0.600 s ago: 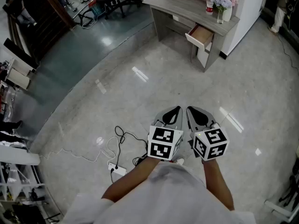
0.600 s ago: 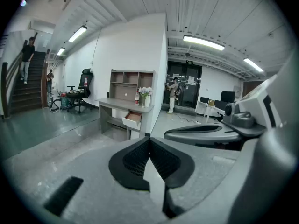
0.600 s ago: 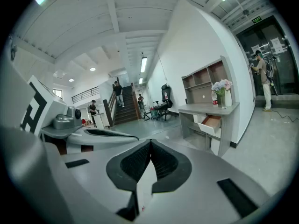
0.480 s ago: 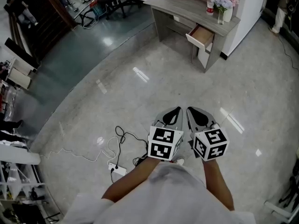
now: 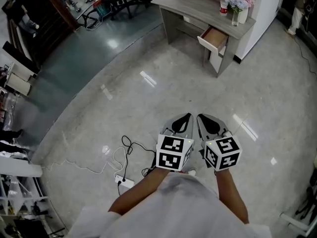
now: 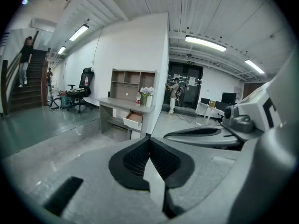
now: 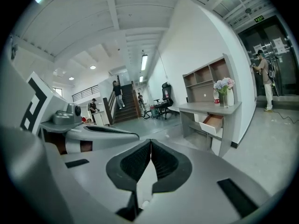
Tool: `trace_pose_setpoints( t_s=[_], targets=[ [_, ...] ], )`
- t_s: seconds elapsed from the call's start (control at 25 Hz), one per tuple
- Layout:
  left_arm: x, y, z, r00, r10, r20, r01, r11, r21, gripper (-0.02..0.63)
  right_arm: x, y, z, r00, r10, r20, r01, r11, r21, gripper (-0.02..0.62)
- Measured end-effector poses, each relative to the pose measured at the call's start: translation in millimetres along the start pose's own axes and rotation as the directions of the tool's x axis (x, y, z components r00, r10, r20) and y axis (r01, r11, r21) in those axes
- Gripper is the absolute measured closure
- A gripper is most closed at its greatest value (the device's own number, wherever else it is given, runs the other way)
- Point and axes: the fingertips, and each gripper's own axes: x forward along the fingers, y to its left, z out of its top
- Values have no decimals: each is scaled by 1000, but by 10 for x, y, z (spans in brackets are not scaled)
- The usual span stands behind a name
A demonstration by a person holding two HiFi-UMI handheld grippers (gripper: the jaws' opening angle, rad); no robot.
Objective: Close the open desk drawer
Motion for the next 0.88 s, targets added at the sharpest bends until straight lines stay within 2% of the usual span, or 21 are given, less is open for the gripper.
trace_pose_setpoints(
  t_s=[0.36,0.64,0.88],
  targets=[
    [422,714,185,999,-47,6,47,998,-33,604,786,-98,151,998,-47,-46,46,999,-9,594],
    [699,1402,474,995,-103,-3,102,994,-41,604,1529,-103,484,993,-96,-67,96,995,-12,594],
    [881,1929,704,992,-129,1,129,991,-26,604,2130,-47,765,992,-106,-61,105,994,-23,594]
  ],
)
